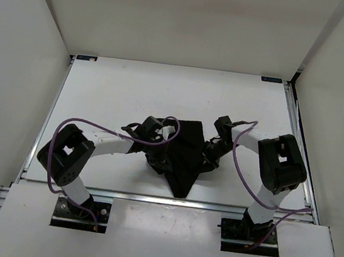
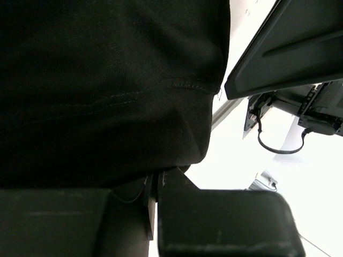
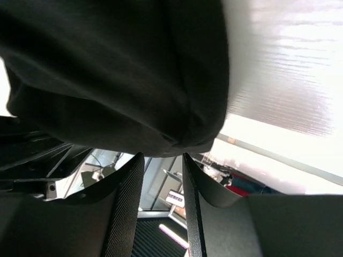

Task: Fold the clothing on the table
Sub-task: Flatten the skirt out

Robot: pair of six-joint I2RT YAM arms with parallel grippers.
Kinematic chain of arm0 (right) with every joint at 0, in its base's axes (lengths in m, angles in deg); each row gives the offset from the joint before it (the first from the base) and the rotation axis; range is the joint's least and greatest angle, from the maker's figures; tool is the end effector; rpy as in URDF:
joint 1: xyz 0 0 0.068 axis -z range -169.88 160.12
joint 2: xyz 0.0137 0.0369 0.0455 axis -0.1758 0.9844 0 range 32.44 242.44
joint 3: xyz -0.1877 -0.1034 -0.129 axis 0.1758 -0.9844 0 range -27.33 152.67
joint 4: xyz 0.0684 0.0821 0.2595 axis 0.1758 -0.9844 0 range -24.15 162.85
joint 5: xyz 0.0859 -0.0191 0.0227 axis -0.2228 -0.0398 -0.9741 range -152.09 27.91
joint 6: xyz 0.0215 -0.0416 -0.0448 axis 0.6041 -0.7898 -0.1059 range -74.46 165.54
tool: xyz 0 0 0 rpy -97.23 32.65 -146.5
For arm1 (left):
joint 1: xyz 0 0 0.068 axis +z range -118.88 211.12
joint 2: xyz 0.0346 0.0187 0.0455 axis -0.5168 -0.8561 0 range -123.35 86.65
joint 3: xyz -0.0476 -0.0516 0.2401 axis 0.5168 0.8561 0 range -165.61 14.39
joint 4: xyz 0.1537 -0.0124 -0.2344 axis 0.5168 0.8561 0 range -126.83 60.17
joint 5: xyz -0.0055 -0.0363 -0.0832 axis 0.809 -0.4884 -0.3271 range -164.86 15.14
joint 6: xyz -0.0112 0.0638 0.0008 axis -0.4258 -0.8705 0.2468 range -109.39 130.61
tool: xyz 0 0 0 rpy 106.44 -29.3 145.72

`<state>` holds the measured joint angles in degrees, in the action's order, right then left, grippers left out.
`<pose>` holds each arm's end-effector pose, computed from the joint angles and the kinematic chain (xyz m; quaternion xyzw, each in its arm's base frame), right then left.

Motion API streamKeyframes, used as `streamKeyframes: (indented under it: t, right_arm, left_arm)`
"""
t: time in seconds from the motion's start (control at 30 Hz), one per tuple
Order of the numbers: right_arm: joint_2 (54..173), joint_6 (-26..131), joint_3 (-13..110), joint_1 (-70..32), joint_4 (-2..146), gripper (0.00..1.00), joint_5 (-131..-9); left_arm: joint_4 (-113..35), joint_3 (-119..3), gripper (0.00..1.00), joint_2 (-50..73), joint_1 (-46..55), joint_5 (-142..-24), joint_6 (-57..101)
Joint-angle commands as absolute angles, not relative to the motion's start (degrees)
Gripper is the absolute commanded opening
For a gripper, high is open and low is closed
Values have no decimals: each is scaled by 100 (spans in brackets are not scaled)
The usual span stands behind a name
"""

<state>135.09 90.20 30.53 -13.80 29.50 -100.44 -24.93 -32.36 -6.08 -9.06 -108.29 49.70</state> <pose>0.2678 0.1531 0.0902 -0.1647 -0.9299 -0.2800 0.1723 0.2271 -0.2282 0.1062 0.0883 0.9196 -0.3819 0.0277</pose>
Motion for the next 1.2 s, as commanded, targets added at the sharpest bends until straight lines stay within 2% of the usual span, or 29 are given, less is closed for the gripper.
streamKeyframes:
  t: [0.0,0.33,0.63,0.7,0.83,1.07,1.13,1.17]
  right_arm:
    - [13623,9072,3111,-1413,2707,39,-10095]
    - [13878,9317,3033,-1580,2951,38,-10051]
    - [14388,9450,3120,-1774,3199,26,-9699]
    - [14406,9475,3252,-1844,3093,25,-9304]
    - [14556,9212,3656,-2054,2566,28,-8522]
    - [14380,9467,3428,-2239,2671,33,-8170]
    - [14257,9712,3244,-2345,2994,29,-8090]
    - [14204,9817,3148,-2362,3144,20,-8047]
  left_arm:
    - [-2628,-3246,0,-432,-834,-10800,5016]
    - [-2699,-3176,0,-423,-852,-10870,5034]
    - [-2628,-3202,0,-432,-711,-10905,4946]
    - [-2611,-3220,0,-432,-676,-10888,4945]
    - [-2681,-3193,0,-449,-676,-10931,4981]
    - [-2707,-3176,0,-458,-641,-10949,4989]
    - [-2655,-3167,0,-467,-641,-10932,4981]
    - [-2690,-3167,0,-467,-623,-10940,4989]
